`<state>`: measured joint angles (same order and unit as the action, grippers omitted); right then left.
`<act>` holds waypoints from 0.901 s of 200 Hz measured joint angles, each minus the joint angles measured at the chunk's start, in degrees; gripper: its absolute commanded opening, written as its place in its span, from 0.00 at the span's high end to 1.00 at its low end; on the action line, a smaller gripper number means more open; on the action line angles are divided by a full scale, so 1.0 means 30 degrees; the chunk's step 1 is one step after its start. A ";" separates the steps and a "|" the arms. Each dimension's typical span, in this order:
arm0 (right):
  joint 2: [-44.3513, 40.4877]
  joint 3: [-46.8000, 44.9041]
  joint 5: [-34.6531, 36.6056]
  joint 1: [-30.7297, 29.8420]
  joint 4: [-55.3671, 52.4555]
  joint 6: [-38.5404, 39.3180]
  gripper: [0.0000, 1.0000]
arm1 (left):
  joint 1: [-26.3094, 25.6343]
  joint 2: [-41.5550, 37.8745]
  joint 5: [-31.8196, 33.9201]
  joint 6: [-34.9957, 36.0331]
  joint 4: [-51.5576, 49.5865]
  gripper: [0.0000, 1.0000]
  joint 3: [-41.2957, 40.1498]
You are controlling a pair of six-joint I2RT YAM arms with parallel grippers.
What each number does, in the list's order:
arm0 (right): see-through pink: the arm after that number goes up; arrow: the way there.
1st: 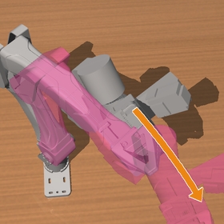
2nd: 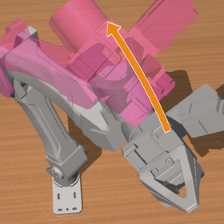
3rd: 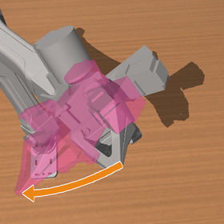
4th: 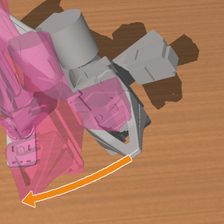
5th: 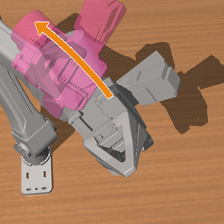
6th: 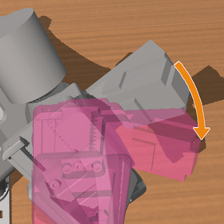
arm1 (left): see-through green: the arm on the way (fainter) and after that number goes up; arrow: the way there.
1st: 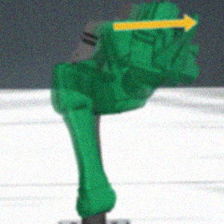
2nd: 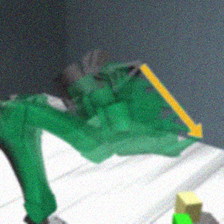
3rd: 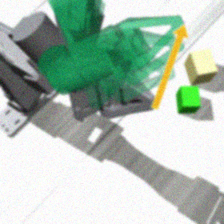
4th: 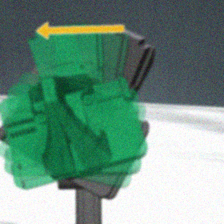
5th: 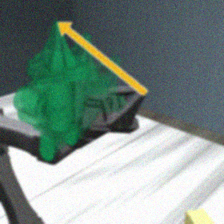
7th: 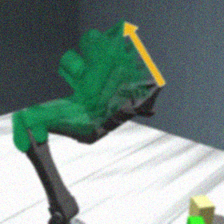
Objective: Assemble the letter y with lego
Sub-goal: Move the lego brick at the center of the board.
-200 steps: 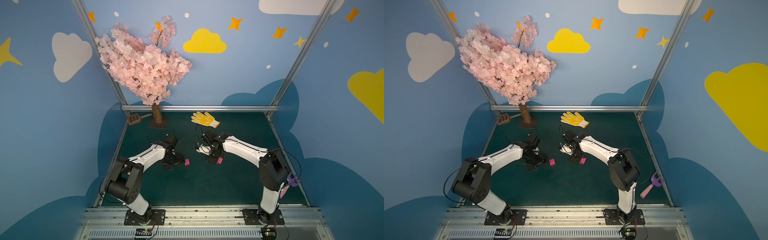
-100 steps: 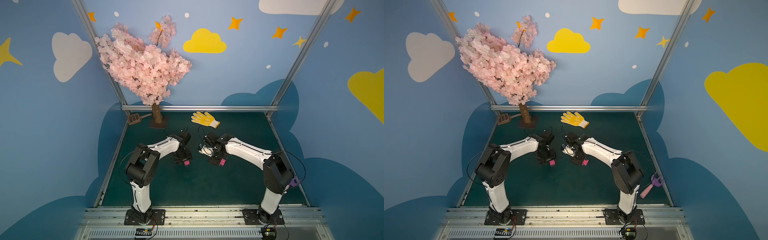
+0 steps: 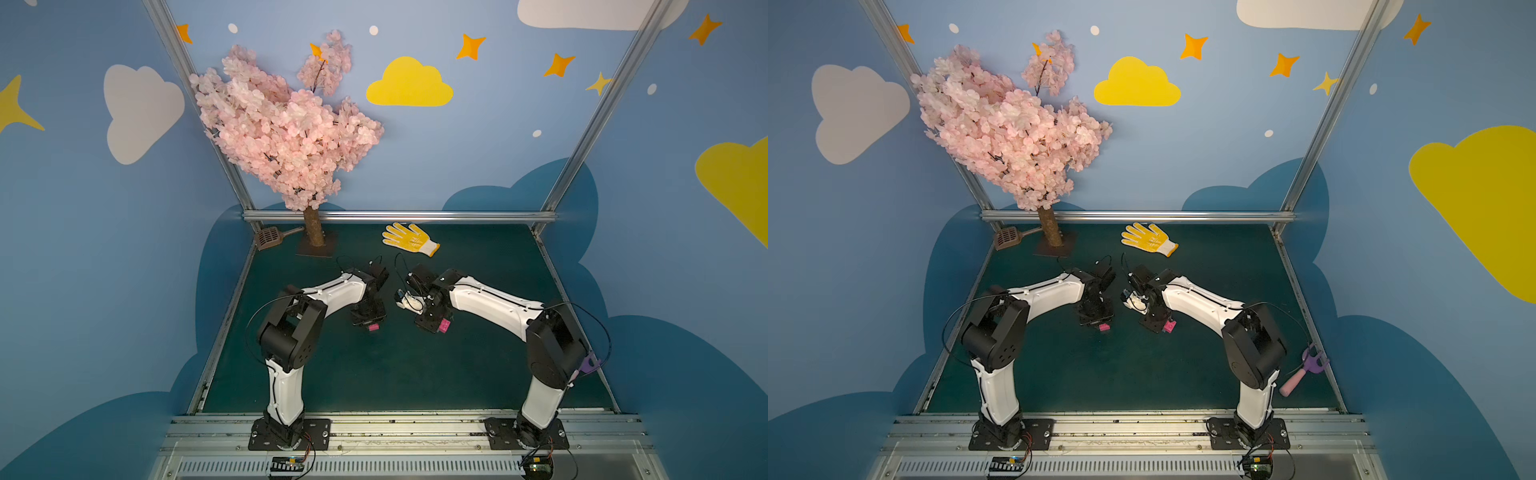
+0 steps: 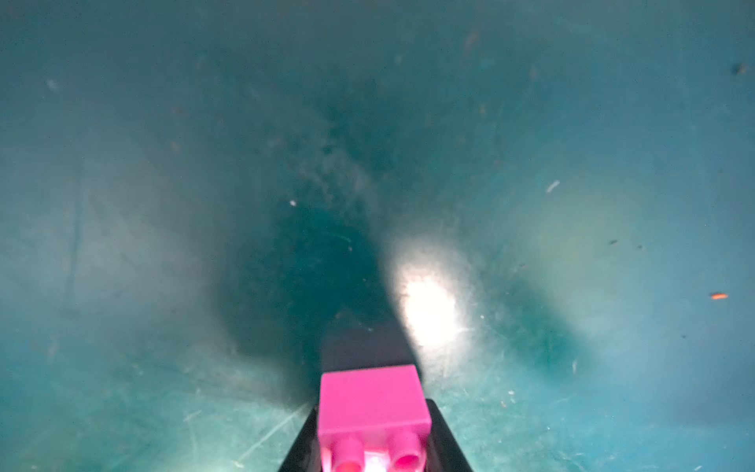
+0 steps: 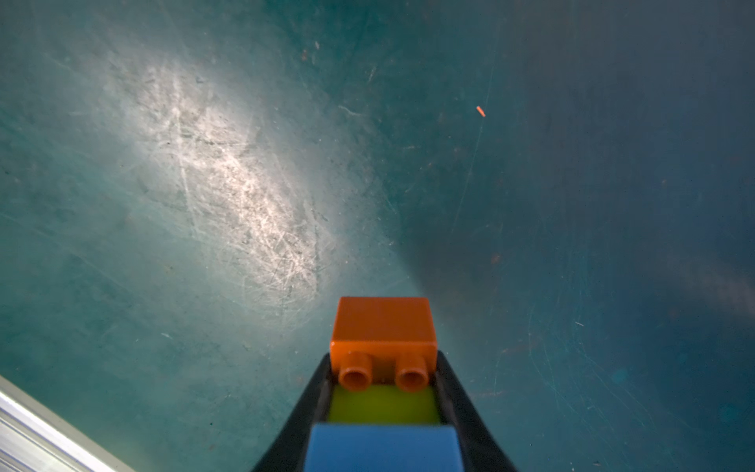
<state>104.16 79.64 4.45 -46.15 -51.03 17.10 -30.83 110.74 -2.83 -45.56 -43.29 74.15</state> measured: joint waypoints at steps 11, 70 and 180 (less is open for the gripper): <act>0.0000 0.0000 0.0087 0.0095 -0.0007 -0.0226 0.87 | -0.0233 0.0000 0.0029 -0.0051 0.0000 0.72 -0.0007; -0.0874 -0.0058 -0.0007 0.2186 -0.0109 -0.1668 0.87 | -0.3009 -0.0401 0.0080 -0.0117 0.0029 0.71 -0.0583; -0.1129 -0.0124 -0.0729 0.2892 -0.0393 -0.2616 0.87 | -0.5078 -0.0437 0.0503 -0.0437 0.0000 0.65 -0.0619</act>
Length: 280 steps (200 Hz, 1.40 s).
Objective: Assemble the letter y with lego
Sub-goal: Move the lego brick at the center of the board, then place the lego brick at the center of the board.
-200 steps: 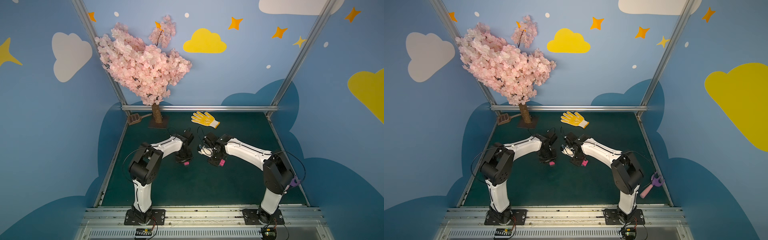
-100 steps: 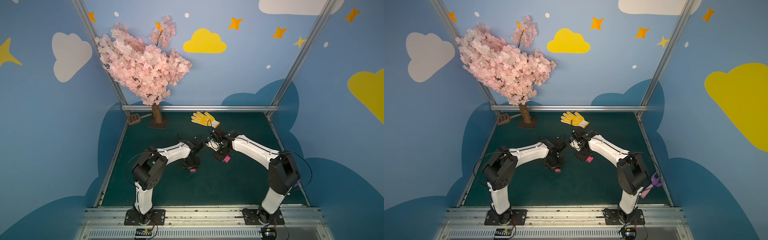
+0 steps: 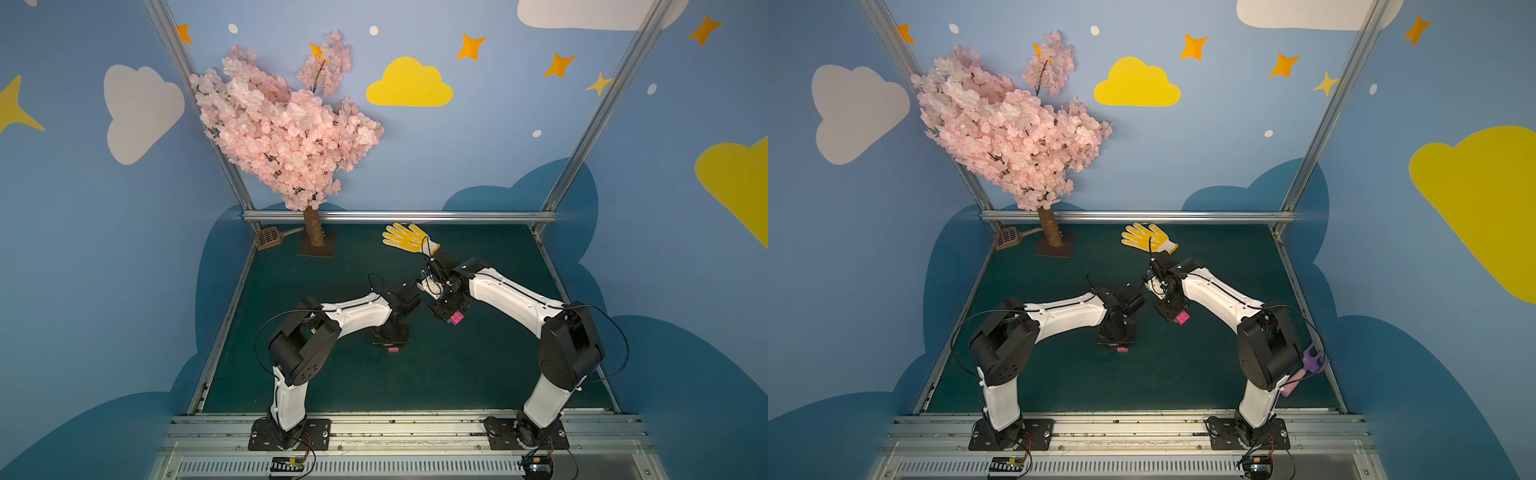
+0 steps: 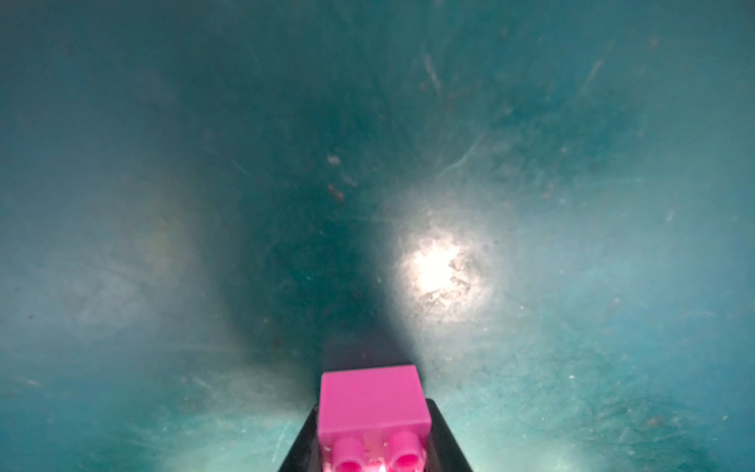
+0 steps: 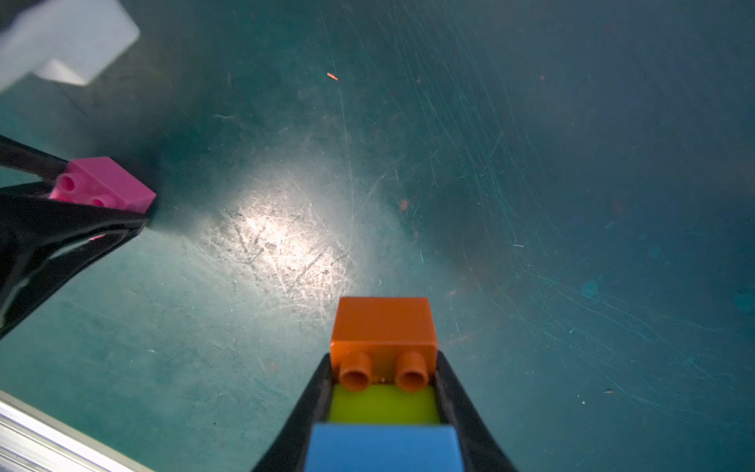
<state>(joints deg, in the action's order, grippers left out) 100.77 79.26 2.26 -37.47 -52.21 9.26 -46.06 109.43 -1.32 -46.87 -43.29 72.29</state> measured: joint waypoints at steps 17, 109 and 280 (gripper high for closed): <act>0.0000 0.0000 -0.0007 0.0000 -0.0022 -0.0015 0.87 | -0.0029 0.0022 0.0022 -0.0029 -0.0007 0.59 0.0015; 0.0000 -0.0029 -0.0124 0.0000 -0.0073 -0.0007 0.86 | 0.0109 -0.0306 0.0328 -0.0736 -0.1122 0.37 0.0911; 0.2550 0.1770 -0.0328 -0.4969 -0.0787 0.6637 0.98 | 1.2320 -0.7380 -0.2047 0.4211 -0.1785 0.06 -0.3381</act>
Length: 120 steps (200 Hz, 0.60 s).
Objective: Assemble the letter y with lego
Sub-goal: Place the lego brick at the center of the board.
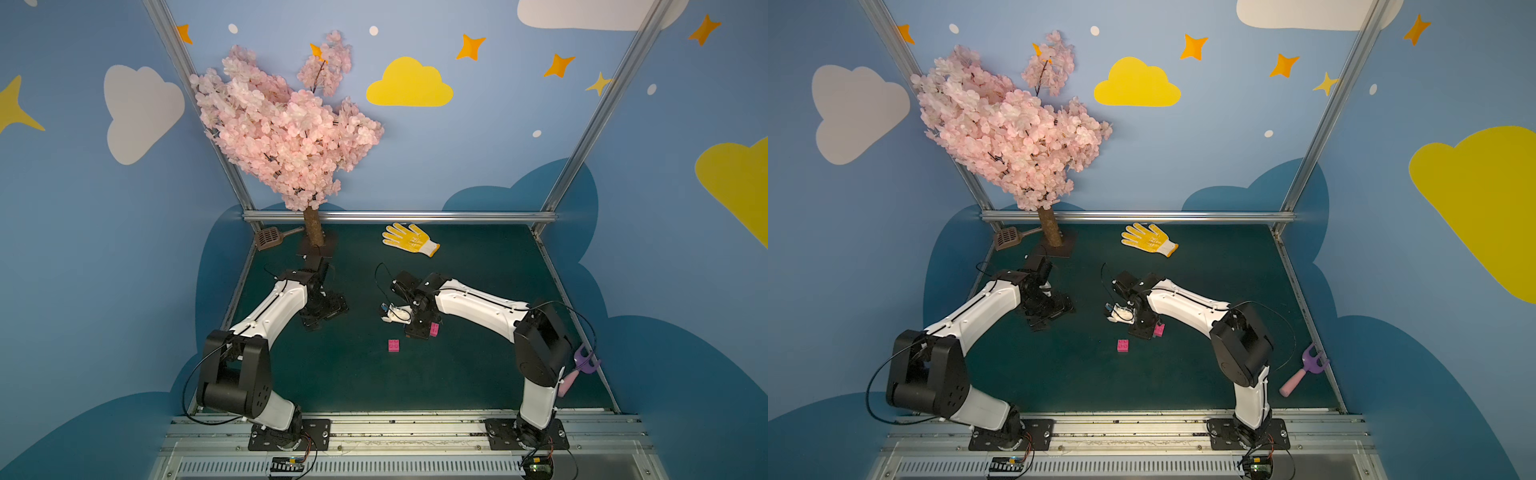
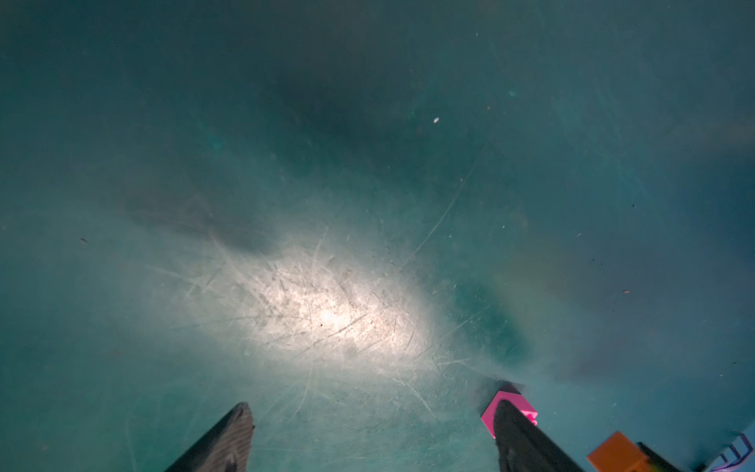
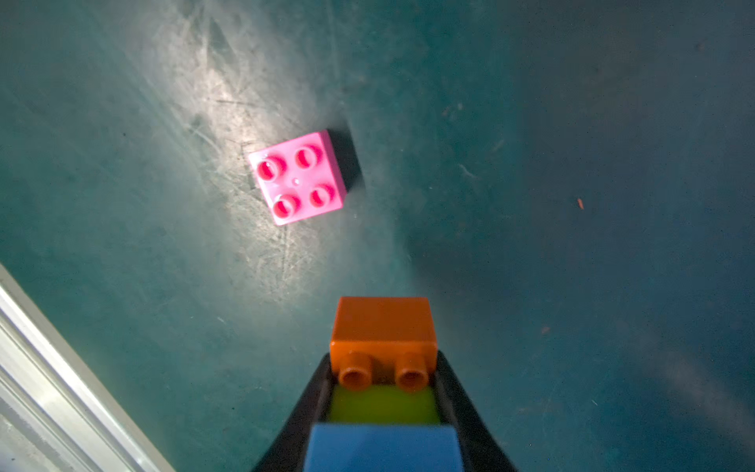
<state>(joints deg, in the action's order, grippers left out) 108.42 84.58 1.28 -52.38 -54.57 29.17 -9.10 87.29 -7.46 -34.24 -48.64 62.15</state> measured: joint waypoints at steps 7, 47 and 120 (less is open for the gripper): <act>0.0015 0.0015 0.0051 -0.0182 -0.0015 0.0291 0.99 | 0.0095 0.0000 -0.0138 0.0277 0.0000 0.05 0.0000; 0.0342 0.0765 0.0131 -0.0845 -0.0080 0.1464 1.00 | 0.0182 0.0168 -0.0816 0.1719 -0.0051 0.00 0.0007; 0.1902 0.1348 -0.0022 -0.1202 -0.0109 0.2193 1.00 | 0.0342 0.0277 -0.0947 0.2353 -0.0080 0.00 0.0000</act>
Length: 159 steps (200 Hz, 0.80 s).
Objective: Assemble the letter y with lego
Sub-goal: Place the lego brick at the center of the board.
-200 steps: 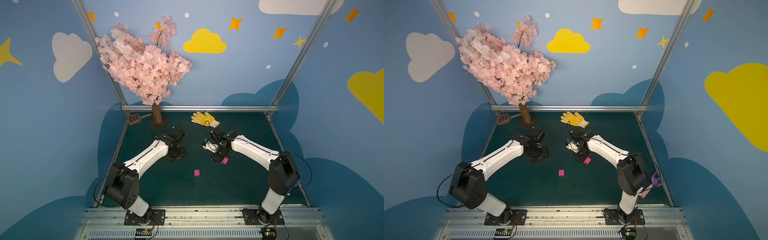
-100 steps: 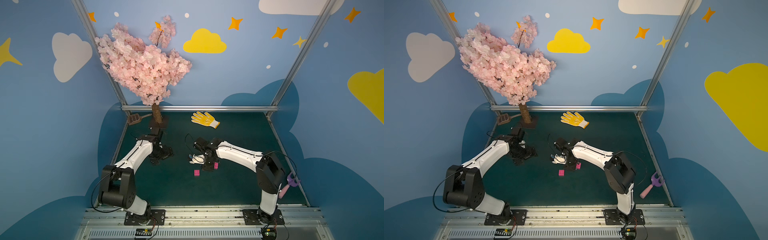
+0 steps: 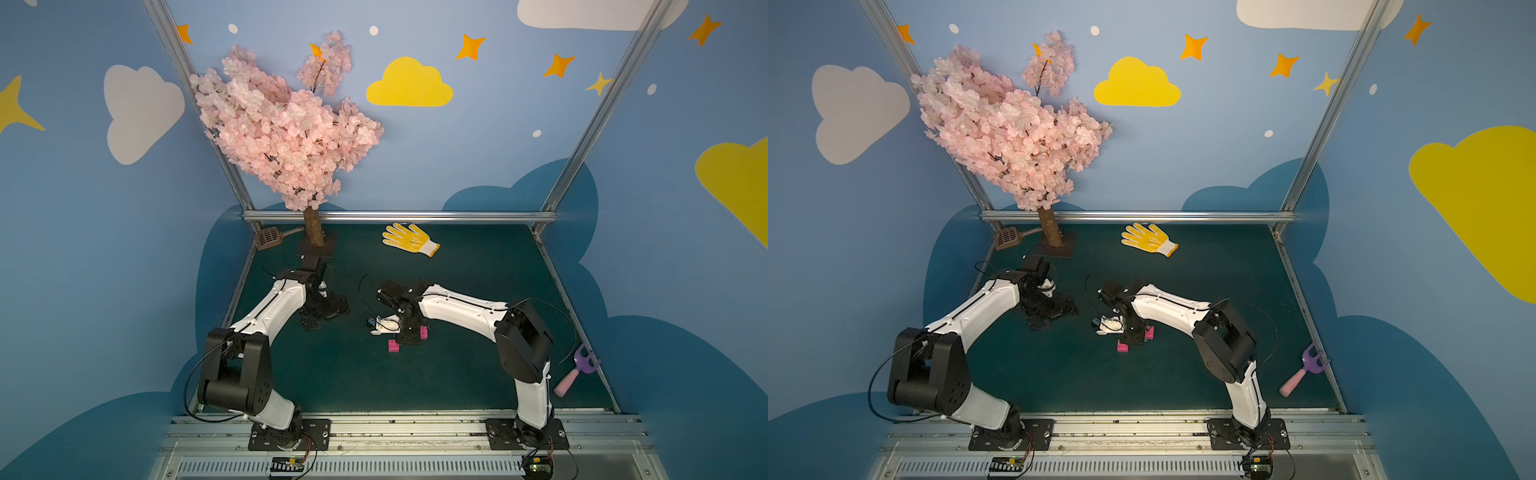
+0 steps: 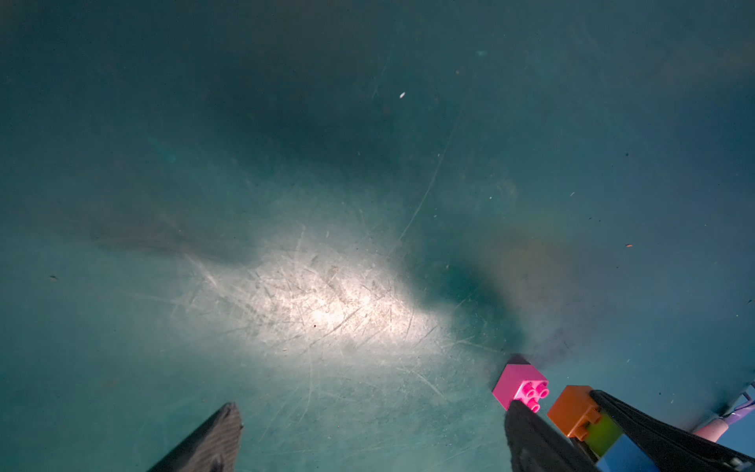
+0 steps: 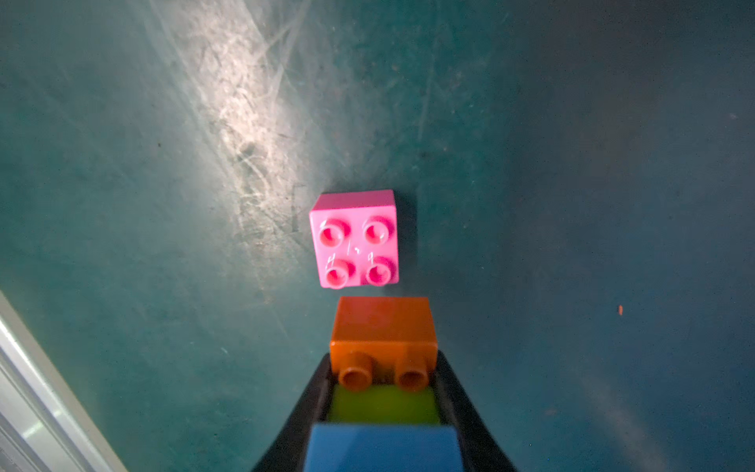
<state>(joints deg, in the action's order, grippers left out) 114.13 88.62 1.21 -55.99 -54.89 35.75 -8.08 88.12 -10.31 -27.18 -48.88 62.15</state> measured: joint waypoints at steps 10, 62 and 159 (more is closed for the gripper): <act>0.0036 0.0073 -0.0036 0.0000 -0.0007 0.0058 1.00 | 0.0124 0.0000 0.0000 0.0007 -0.0007 0.00 -0.0015; 0.0313 0.0219 -0.0240 -0.0124 0.0000 0.0182 1.00 | 0.0517 0.0000 -0.0007 0.0066 -0.0051 0.00 -0.0233; 0.0714 0.0495 -0.0452 -0.0284 -0.0022 0.0175 1.00 | 0.0750 0.0051 -0.0146 0.0044 -0.0051 0.00 -0.0233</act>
<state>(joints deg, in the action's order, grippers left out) 116.27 90.11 -0.14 -56.84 -54.96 36.27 -5.82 88.27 -10.74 -27.05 -49.04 61.45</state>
